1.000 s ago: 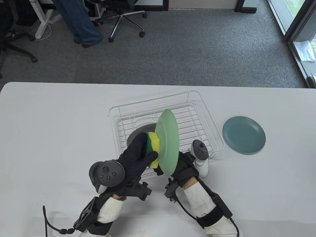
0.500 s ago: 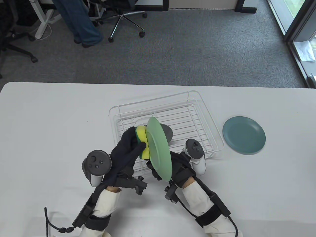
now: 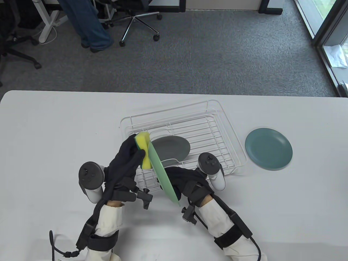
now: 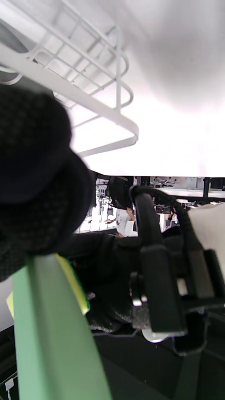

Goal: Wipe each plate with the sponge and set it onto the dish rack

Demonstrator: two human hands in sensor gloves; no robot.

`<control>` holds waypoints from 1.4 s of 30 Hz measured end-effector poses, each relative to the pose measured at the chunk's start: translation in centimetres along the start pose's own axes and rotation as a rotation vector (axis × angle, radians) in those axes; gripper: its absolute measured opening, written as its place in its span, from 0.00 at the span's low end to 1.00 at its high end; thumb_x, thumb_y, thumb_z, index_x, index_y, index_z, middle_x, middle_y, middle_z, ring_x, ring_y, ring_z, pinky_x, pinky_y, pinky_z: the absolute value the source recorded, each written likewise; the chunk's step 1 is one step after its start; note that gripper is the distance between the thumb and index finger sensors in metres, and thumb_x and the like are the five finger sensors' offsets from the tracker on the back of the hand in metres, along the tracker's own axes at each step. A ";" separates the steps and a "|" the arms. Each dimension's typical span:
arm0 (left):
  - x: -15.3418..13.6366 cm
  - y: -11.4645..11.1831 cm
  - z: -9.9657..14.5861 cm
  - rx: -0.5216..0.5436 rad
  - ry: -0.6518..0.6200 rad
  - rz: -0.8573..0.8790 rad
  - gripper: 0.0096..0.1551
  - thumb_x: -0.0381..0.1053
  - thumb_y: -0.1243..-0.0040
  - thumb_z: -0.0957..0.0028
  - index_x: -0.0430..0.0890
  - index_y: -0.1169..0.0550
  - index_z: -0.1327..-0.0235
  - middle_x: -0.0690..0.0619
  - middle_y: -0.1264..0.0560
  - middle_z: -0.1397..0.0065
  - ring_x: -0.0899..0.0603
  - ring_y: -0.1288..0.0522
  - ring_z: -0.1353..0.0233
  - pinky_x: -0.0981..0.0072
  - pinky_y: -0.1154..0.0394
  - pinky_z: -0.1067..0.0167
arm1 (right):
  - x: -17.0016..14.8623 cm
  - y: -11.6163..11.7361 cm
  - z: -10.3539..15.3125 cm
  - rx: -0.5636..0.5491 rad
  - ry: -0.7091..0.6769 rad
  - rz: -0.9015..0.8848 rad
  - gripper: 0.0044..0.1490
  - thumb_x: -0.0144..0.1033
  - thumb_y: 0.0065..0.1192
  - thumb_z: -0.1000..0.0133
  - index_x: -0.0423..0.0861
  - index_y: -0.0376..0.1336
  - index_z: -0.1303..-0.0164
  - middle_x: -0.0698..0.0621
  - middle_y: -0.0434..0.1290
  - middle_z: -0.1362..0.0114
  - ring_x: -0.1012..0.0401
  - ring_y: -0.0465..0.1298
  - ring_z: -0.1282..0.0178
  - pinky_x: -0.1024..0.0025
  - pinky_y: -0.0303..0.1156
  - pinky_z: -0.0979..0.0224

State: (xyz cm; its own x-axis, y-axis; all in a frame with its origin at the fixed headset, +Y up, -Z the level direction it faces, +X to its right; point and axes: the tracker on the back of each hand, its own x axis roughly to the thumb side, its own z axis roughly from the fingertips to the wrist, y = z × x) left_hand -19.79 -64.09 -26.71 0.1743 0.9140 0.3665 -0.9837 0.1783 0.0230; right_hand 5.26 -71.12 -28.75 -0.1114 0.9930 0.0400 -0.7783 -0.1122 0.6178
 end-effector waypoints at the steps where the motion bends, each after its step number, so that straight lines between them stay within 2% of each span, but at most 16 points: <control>1: 0.1 0.2 0.0 0.002 -0.002 0.008 0.43 0.57 0.41 0.43 0.36 0.32 0.19 0.34 0.23 0.28 0.34 0.19 0.37 0.53 0.18 0.44 | 0.0 -0.1 0.0 -0.002 0.007 0.009 0.26 0.30 0.50 0.35 0.28 0.67 0.36 0.39 0.78 0.56 0.63 0.80 0.66 0.78 0.81 0.64; 12: 2.6 1.1 0.7 0.057 -0.109 -0.042 0.41 0.54 0.38 0.44 0.38 0.31 0.19 0.35 0.25 0.25 0.30 0.22 0.32 0.46 0.21 0.39 | -0.6 -0.3 0.0 -0.039 0.078 0.061 0.26 0.29 0.51 0.36 0.28 0.68 0.37 0.39 0.78 0.57 0.63 0.80 0.66 0.78 0.81 0.64; 19: 4.7 0.7 1.5 0.044 -0.207 -0.090 0.41 0.54 0.37 0.45 0.39 0.31 0.20 0.36 0.25 0.25 0.31 0.22 0.32 0.46 0.22 0.38 | -0.9 -0.6 0.2 -0.086 0.106 0.050 0.26 0.29 0.49 0.35 0.27 0.66 0.36 0.40 0.77 0.55 0.63 0.80 0.65 0.79 0.81 0.63; 24: 5.3 -0.6 1.8 -0.009 -0.232 -0.078 0.42 0.54 0.36 0.45 0.39 0.32 0.19 0.36 0.26 0.24 0.31 0.23 0.31 0.46 0.22 0.37 | -1.9 -0.3 0.2 -0.126 0.148 -0.027 0.27 0.29 0.46 0.33 0.24 0.64 0.36 0.40 0.77 0.55 0.65 0.80 0.64 0.81 0.81 0.61; 28: 5.6 -1.7 2.0 -0.060 -0.247 -0.108 0.46 0.55 0.36 0.46 0.34 0.35 0.19 0.35 0.27 0.24 0.31 0.23 0.32 0.46 0.22 0.38 | -2.3 -0.1 0.3 -0.155 0.161 -0.101 0.28 0.29 0.45 0.33 0.23 0.63 0.36 0.42 0.78 0.55 0.67 0.81 0.64 0.84 0.82 0.62; 34: 5.8 -4.2 2.5 -0.151 -0.269 -0.146 0.48 0.55 0.35 0.46 0.32 0.36 0.19 0.35 0.27 0.25 0.32 0.22 0.32 0.47 0.21 0.38 | -2.6 0.2 0.3 -0.143 0.142 -0.215 0.28 0.31 0.45 0.32 0.24 0.62 0.34 0.43 0.78 0.54 0.68 0.81 0.63 0.86 0.83 0.61; 42: 6.1 -6.7 3.2 -0.195 -0.324 -0.324 0.46 0.56 0.35 0.46 0.33 0.34 0.20 0.35 0.27 0.26 0.32 0.22 0.33 0.47 0.21 0.39 | -2.1 0.0 0.5 -0.112 0.076 -0.361 0.27 0.32 0.43 0.32 0.28 0.60 0.31 0.44 0.77 0.52 0.68 0.80 0.61 0.85 0.82 0.58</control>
State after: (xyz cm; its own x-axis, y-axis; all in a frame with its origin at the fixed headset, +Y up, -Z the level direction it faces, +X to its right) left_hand -12.24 -60.95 -21.63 0.4166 0.6451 0.6405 -0.8490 0.5280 0.0206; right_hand 5.76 -73.20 -28.43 0.1400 0.9641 -0.2257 -0.8380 0.2368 0.4917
